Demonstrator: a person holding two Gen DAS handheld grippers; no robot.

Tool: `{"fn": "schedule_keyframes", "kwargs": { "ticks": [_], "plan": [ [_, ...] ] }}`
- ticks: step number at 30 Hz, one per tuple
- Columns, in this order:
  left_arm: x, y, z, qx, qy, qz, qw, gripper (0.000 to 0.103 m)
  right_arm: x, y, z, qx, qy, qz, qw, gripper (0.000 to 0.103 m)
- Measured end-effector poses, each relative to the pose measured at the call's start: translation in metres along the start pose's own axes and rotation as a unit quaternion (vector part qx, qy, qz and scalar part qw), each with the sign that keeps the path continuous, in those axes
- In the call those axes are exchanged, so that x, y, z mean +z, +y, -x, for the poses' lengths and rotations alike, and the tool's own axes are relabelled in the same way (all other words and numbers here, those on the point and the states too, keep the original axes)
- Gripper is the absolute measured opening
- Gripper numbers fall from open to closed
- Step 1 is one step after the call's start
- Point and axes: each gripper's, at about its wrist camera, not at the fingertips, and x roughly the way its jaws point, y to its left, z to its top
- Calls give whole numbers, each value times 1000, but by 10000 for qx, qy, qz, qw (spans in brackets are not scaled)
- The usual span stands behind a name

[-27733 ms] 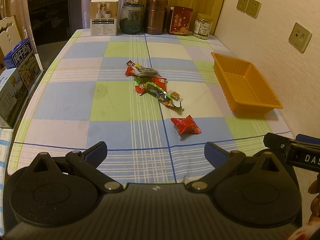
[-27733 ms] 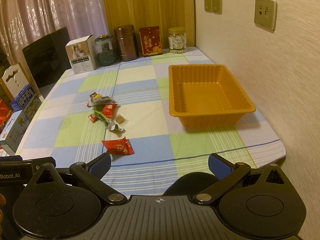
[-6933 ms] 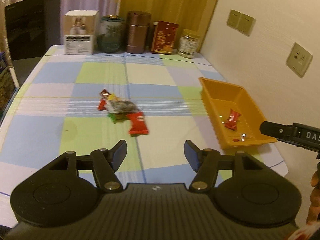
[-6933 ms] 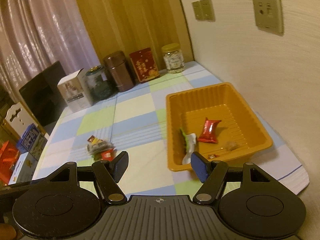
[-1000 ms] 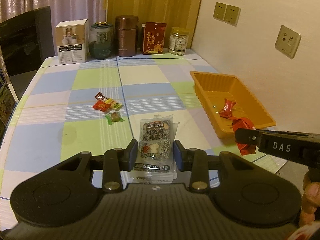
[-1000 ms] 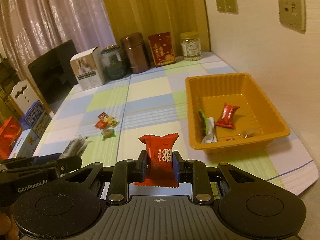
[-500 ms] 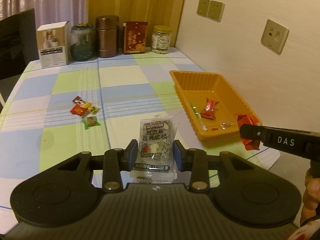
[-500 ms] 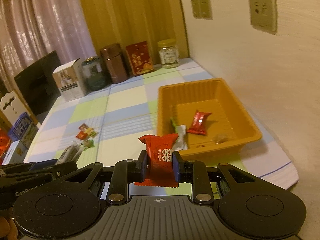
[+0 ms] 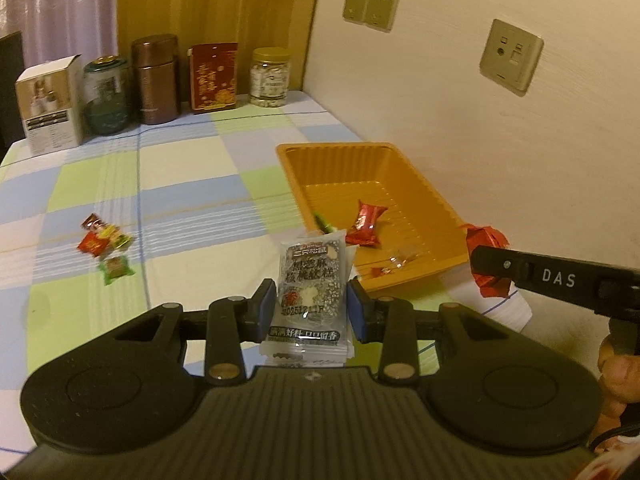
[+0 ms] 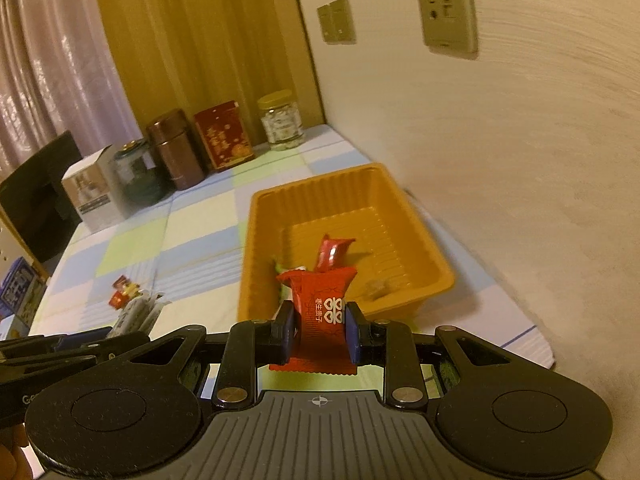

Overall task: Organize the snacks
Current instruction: 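Carry both held packets over the orange tray, then open the left gripper then the right gripper to drop both packets into the tray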

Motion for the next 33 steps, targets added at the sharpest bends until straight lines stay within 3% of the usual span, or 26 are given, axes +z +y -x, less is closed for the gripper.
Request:
{"fn": "schedule_keyframes", "kwargs": {
  "ticks": [18, 33],
  "plan": [
    [33, -38, -61, -235, 83, -226, 9994, 34, 30, -43, -38, -99, -7, -172, 9998, 27],
    [51, -48, -113, -293, 169, -192, 9992, 34, 54, -55, -79, -105, 13, -91, 9999, 27]
  ]
}}
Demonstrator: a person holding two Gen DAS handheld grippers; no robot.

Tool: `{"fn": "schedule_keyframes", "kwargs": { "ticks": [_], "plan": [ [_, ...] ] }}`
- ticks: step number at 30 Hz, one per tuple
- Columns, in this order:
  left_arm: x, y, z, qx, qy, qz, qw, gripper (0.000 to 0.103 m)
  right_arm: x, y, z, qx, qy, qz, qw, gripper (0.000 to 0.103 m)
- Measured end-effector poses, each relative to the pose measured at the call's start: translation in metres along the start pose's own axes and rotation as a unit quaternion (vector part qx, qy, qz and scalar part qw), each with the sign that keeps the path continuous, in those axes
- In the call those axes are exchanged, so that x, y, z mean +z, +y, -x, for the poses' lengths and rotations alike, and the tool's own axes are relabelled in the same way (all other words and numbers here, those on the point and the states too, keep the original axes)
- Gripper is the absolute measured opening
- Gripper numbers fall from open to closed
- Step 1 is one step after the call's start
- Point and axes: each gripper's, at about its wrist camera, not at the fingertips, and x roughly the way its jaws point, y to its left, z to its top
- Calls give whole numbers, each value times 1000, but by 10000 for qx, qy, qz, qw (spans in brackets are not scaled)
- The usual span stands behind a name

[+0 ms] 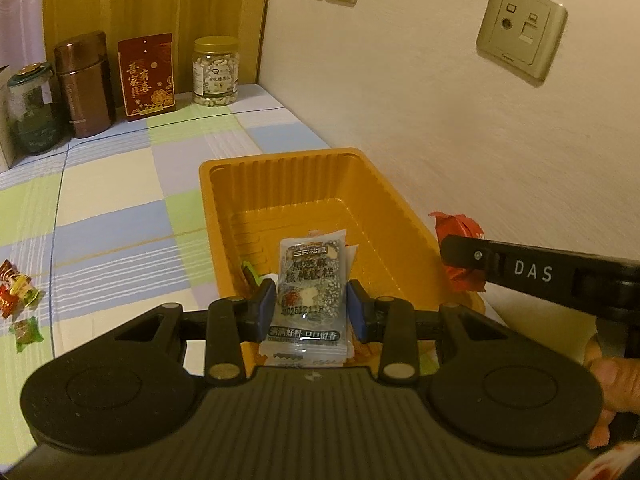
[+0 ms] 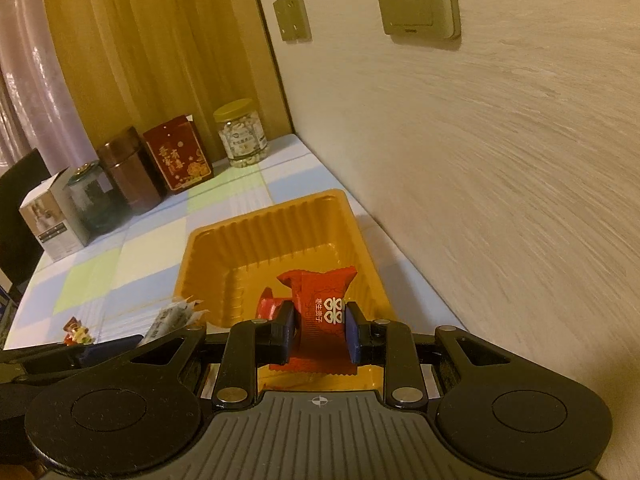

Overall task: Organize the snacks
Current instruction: 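Open the left gripper then the right gripper to drop both packets into the tray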

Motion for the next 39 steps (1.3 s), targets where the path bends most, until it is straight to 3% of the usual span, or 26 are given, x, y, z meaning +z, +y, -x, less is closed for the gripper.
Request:
{"fn": "schedule_keyframes", "kwargs": {
  "ticks": [8, 11, 36, 38, 39],
  "plan": [
    [4, -2, -21, 2, -33, 6, 10000, 35, 2, -5, -13, -50, 49, -66, 10000, 27],
    [3, -3, -25, -13, -78, -14, 10000, 45, 1, -6, -17, -53, 89, -94, 9999, 27],
    [-19, 31, 6, 237, -149, 362, 9990, 45, 2, 3, -22, 311, 191, -245, 9990, 28],
    [-20, 32, 7, 259, -147, 350, 9989, 45, 3, 1, -23, 384, 182, -374, 9984, 46],
    [-21, 32, 8, 260, -142, 362, 9989, 45, 3, 0, -21, 367, 144, -437, 9983, 66]
  ]
}}
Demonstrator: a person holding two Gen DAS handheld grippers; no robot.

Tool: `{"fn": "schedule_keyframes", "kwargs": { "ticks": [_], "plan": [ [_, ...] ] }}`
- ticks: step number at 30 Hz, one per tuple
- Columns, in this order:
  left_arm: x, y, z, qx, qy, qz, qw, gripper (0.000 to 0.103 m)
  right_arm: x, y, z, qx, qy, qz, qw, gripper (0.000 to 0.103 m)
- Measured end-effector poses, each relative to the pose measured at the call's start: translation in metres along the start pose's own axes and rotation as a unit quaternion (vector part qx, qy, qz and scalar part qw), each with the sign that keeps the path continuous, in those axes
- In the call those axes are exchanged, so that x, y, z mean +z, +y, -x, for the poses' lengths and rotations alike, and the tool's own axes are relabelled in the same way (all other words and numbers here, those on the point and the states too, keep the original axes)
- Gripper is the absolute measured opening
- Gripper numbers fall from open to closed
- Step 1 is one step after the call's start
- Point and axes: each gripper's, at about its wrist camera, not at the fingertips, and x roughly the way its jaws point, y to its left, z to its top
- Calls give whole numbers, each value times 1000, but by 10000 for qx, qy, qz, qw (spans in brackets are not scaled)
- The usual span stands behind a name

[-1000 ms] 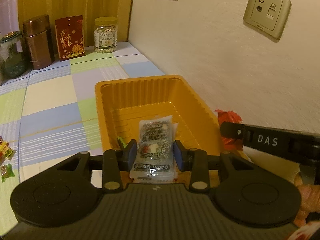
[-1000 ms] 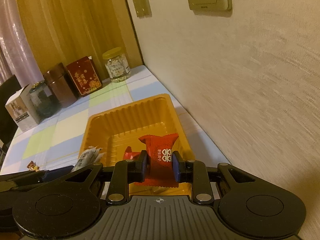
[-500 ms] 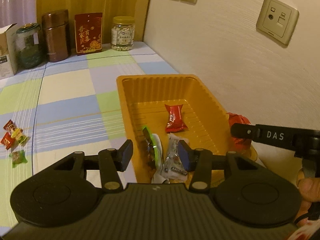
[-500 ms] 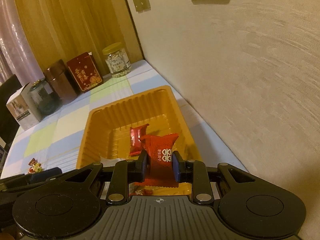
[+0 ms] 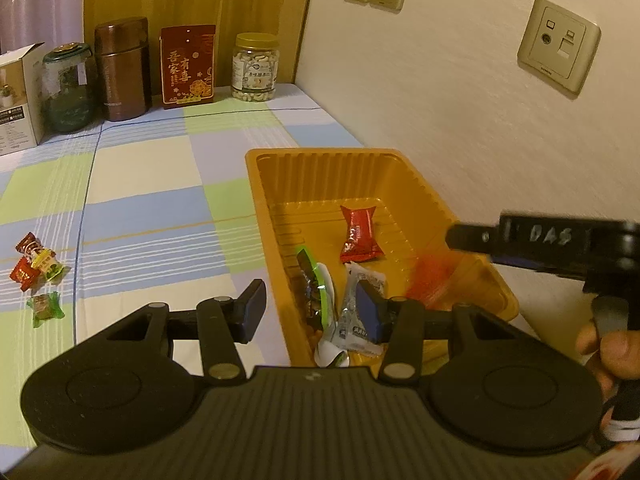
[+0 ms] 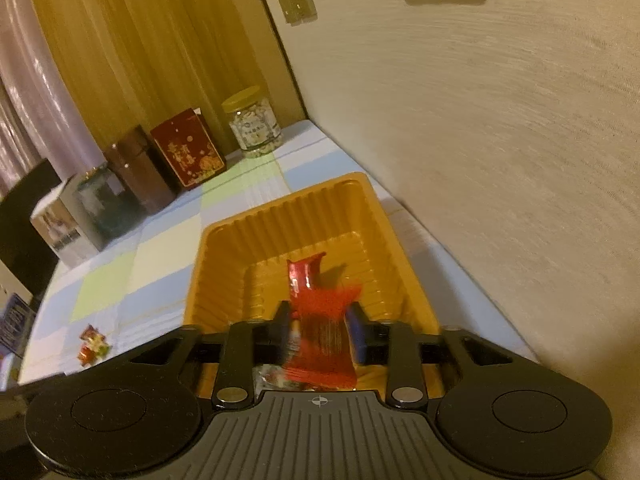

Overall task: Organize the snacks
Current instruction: 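Open the left gripper then the right gripper to drop both packets into the tray, then withdraw both grippers from the tray toward the remaining snacks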

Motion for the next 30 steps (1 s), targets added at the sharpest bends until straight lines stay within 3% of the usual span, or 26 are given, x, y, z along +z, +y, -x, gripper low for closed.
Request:
{"fn": "schedule_keyframes", "kwargs": {
  "ticks": [11, 30],
  "plan": [
    [-13, 9, 27, 72, 22, 133, 9999, 48, -19, -3, 32, -113, -46, -301, 9995, 69],
    [-40, 31, 119, 232, -235, 245, 9992, 62, -69, 59, 106, -46, -102, 215, 9997, 69]
  ]
}}
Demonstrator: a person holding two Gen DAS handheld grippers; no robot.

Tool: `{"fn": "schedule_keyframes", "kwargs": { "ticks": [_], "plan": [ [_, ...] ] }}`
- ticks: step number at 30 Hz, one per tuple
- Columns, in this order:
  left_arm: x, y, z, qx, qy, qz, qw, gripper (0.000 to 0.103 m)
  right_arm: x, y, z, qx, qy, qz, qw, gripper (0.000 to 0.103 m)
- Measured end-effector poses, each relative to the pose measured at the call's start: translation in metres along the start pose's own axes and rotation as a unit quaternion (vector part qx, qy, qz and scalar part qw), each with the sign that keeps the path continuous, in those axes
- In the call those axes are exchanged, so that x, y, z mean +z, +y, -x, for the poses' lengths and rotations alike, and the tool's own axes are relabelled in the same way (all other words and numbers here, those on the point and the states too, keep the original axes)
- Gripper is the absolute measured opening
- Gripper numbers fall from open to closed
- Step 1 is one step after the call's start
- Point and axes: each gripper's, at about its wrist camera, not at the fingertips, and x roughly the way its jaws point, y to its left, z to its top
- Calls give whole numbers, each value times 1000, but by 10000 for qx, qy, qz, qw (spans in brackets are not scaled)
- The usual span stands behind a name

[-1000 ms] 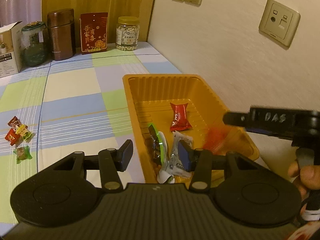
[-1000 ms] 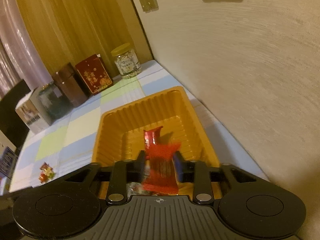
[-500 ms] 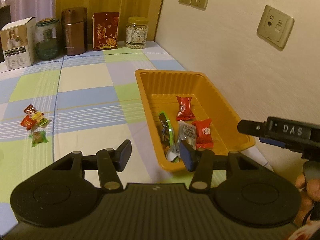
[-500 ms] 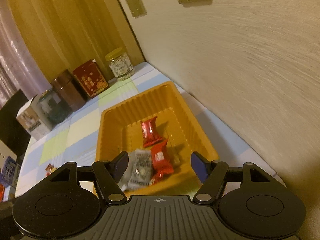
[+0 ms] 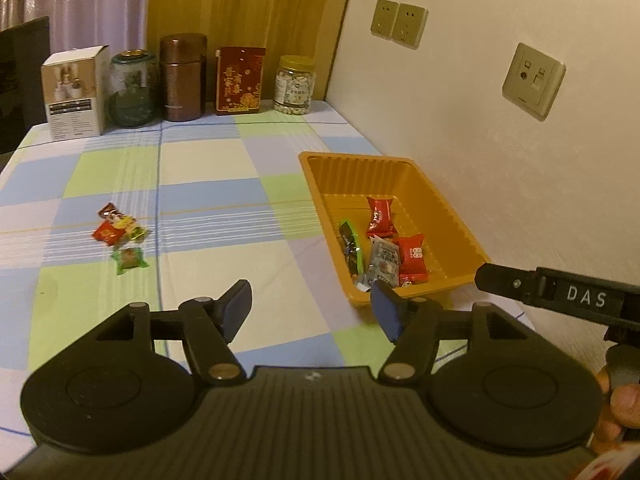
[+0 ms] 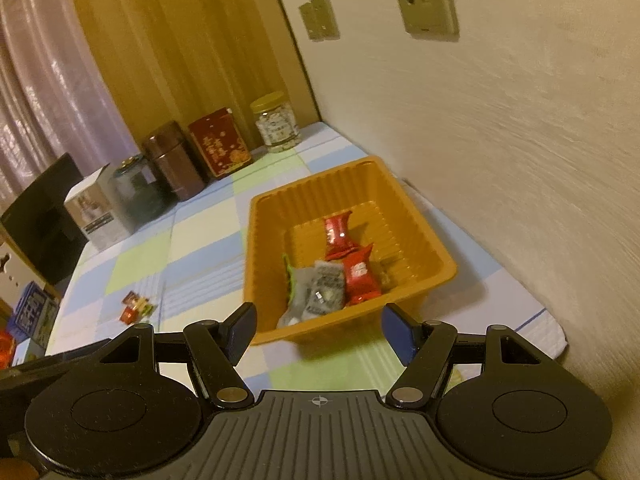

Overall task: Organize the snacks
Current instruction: 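Withdraw both grippers from the tray toward the remaining snacks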

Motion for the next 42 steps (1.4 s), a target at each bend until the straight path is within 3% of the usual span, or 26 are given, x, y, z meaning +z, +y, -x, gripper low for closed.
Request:
{"fn": "schedule_keyframes", "kwargs": {
  "ticks": [14, 26, 42],
  "plan": [
    [-16, 42, 41, 365, -123, 158, 9991, 66, -16, 46, 9, 214, 80, 396, 9990, 69],
    [-26, 81, 54, 692, -112, 400, 9967, 67, -29, 81, -5, 469, 240, 639, 9966, 69],
    [-24, 109, 56, 832, -154, 638, 9944, 70, -33, 107, -20, 597, 353, 873, 9938, 69]
  ]
}}
